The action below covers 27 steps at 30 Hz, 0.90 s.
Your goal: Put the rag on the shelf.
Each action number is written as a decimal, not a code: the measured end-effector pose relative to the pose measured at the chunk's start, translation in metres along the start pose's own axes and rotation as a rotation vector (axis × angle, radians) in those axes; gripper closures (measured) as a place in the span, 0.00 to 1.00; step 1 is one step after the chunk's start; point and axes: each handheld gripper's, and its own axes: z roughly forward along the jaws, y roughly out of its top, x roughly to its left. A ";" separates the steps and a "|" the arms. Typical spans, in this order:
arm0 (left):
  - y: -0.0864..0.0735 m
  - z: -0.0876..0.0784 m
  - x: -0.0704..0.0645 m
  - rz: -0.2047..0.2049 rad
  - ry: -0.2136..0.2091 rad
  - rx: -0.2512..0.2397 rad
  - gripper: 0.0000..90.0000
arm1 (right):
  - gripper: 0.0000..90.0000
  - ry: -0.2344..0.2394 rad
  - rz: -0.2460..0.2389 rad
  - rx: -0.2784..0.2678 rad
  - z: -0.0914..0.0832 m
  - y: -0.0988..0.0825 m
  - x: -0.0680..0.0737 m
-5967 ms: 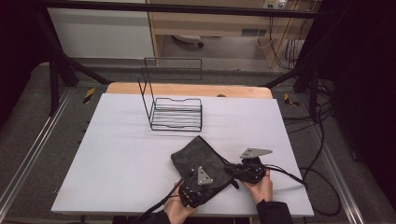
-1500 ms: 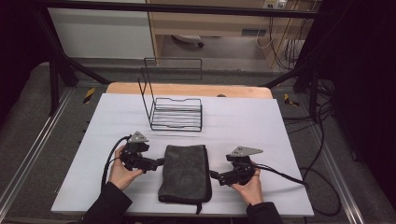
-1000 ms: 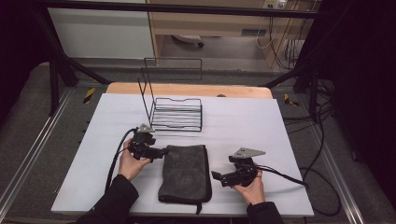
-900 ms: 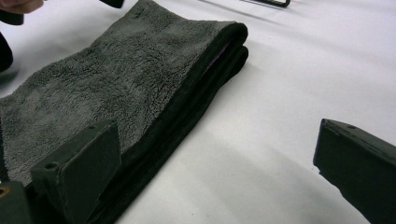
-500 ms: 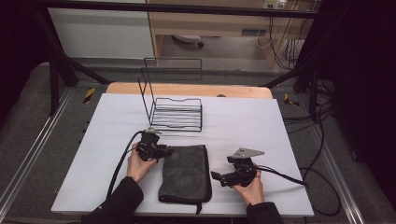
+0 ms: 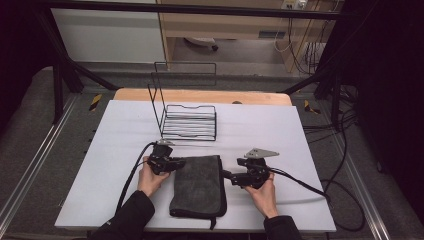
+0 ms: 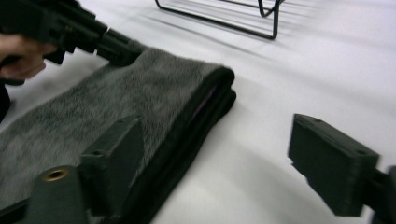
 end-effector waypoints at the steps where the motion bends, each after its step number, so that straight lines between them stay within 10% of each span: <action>1: 0.000 0.000 -0.001 0.004 0.003 -0.002 0.83 | 0.27 0.005 0.000 -0.003 0.004 0.003 -0.001; 13: -0.002 0.000 0.001 0.025 -0.004 -0.013 0.83 | 0.45 -0.049 0.030 0.054 0.056 0.024 -0.007; 27: -0.003 0.000 0.002 0.030 -0.019 -0.022 0.83 | 0.69 -0.005 0.065 0.127 0.060 0.018 -0.006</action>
